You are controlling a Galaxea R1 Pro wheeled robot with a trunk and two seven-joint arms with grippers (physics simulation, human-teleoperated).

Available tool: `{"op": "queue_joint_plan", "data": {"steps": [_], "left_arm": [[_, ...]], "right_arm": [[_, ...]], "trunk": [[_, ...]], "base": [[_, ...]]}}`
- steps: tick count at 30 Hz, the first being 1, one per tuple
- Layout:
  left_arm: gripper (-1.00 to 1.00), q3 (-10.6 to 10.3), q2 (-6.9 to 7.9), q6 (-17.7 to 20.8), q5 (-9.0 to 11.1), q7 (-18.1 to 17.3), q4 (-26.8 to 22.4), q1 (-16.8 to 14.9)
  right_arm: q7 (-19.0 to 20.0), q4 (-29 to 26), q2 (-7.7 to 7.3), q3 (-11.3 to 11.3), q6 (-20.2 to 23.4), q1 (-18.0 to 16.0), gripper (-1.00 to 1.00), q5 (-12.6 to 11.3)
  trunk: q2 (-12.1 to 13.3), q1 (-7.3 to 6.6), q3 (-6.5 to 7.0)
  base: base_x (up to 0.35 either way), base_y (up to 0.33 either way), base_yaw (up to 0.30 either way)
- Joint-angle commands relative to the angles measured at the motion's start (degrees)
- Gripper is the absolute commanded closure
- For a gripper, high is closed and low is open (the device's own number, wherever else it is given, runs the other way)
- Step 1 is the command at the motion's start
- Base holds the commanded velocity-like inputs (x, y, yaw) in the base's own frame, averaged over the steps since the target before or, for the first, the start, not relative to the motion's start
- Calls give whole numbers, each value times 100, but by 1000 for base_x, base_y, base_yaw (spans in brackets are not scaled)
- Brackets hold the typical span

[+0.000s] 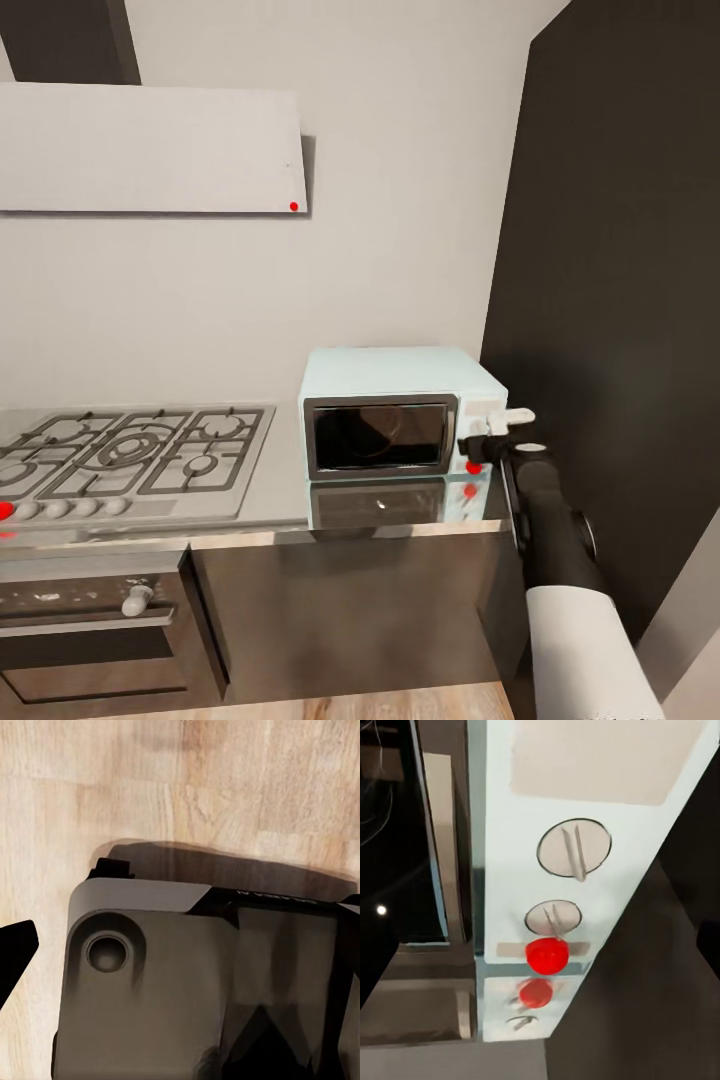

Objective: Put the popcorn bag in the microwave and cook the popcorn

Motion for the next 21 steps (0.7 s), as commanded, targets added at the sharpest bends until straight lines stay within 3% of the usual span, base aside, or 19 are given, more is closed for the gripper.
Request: {"op": "queue_joint_plan", "data": {"steps": [1,3,5,8,10,12,21], "left_arm": [[-100,-42,2,17,60,-15,-1,-5],[-100,-42,1,17,60,-15,-1,-3],[-100,-42,0,17,60,-15,-1,-1],[-100,-42,0,17,60,-15,-1,-3],[-100,-42,0,17,60,-15,-1,-5],[-100,-44,0,17,60,-15,-1,-5],[-100,-42,0,17,60,-15,-1,-3]], "right_arm": [[42,91,0,-33,-60,-6,-100,54],[42,251,-5,-94,-155,-7,-100,44],[62,699,-29,-353,-611,-7,-100,38],[246,1382,-49,-953,-1376,-6,-100,41],[521,1484,-115,-1139,-1505,-7,-100,49],[749,1525,-274,-1312,-1546,-7,-100,48],[904,1775,-388,-1448,-1582,-7,-100,44]], "trunk": [[-6,0,-8],[-6,0,-8],[-6,0,-8],[-6,0,-8],[-6,0,-8],[-6,0,-8],[-6,0,-8]], "base": [[0,0,0],[0,0,0],[0,0,0],[0,0,0],[0,0,0],[0,0,0],[0,0,0]]}}
